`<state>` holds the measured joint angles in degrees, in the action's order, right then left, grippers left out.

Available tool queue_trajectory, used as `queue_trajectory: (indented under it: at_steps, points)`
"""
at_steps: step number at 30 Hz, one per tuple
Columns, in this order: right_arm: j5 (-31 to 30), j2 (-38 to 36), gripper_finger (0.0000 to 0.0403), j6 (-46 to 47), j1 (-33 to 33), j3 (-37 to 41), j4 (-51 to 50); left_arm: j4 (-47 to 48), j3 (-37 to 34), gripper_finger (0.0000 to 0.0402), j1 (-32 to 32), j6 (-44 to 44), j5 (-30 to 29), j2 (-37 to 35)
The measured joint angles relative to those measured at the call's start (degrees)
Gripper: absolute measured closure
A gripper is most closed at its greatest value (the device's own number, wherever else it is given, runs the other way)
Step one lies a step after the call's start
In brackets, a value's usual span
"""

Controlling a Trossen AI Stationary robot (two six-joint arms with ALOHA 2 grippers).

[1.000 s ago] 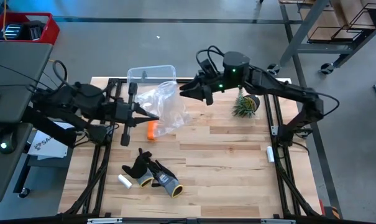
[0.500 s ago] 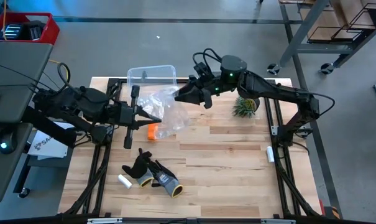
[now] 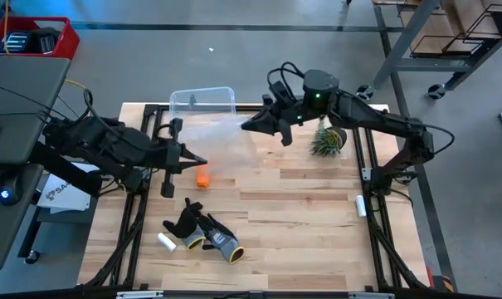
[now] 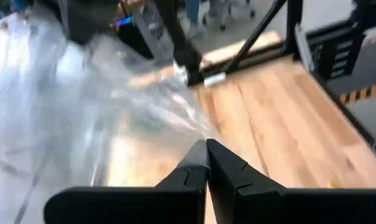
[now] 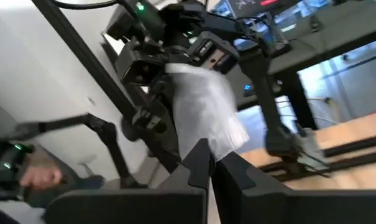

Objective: Roll bandage
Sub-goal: Put the rolled orange bandage into the transparent zip bag

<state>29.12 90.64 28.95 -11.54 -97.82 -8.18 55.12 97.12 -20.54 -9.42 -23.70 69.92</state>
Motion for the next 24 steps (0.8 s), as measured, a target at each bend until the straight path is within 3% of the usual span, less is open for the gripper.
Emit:
queue_trajectory:
  at_steps: [8, 19, 24]
  points:
    - [-2.10, -1.93, 0.0403, -9.70, -1.82, 0.00, -9.85, 3.86, 0.00, 0.0402, -1.55, 3.13, -2.20, -0.01]
    - [-3.13, -2.02, 0.0403, -8.28, -1.89, 0.00, -7.38, 1.41, 0.00, 0.0396, 1.14, 11.88, -10.52, 0.50]
    - [-3.02, -1.98, 0.0403, -8.32, -2.07, 0.00, -7.21, 1.33, -0.02, 0.0357, 3.50, 21.08, -6.50, 0.54]
